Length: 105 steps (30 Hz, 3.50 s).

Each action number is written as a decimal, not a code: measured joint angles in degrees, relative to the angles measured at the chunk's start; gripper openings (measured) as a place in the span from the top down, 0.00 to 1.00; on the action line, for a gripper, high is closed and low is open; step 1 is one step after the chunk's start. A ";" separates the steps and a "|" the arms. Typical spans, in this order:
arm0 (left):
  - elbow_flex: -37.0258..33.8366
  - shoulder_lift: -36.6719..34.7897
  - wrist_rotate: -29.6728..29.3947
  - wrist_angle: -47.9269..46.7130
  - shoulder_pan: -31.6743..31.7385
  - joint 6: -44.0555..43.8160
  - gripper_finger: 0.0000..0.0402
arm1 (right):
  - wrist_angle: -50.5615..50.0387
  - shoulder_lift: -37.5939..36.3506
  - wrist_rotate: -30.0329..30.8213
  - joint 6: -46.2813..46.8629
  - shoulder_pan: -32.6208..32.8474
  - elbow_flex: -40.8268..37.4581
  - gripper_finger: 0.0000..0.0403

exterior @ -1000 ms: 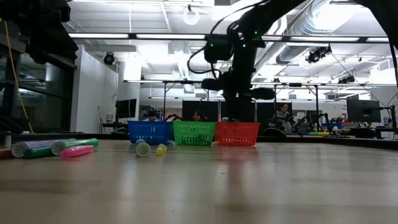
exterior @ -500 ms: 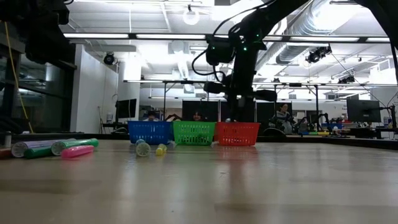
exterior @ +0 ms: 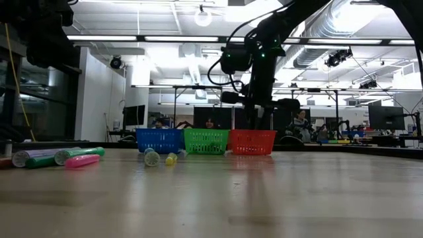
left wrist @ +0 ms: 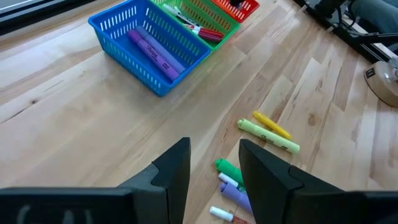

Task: Pick & Place Markers
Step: Put the blue highlighter into the red bin, then put the yellow highlighter into the red bin

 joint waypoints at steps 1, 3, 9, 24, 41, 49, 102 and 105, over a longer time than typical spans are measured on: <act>0.02 0.00 0.00 0.00 0.02 0.00 0.66 | -0.01 0.00 -0.13 -0.05 0.01 0.00 0.96; 0.00 0.00 0.00 0.00 0.01 0.00 0.66 | -0.11 0.00 -0.24 -0.06 0.02 0.00 0.94; 0.00 0.00 0.00 0.00 0.02 0.00 0.66 | 0.17 0.00 -0.63 -1.55 0.02 0.00 0.85; 0.02 -0.01 1.18 -1.76 0.02 -0.19 0.66 | 3.05 -3.32 -1.34 -6.58 0.29 0.21 0.72; 0.02 0.00 1.64 -1.67 0.02 0.07 0.66 | 13.29 -14.32 -1.52 -15.66 9.10 0.26 0.72; 0.02 0.00 4.91 -2.65 0.00 0.06 0.66 | 15.22 -14.34 -0.77 -19.95 16.81 0.26 0.72; 0.02 -0.02 5.04 -5.55 0.00 -1.01 0.66 | 17.17 3.13 14.30 -15.61 25.34 29.22 0.72; 0.02 -0.02 5.05 -5.66 0.00 -1.01 0.66 | 11.25 5.92 14.32 -15.40 25.05 34.88 0.72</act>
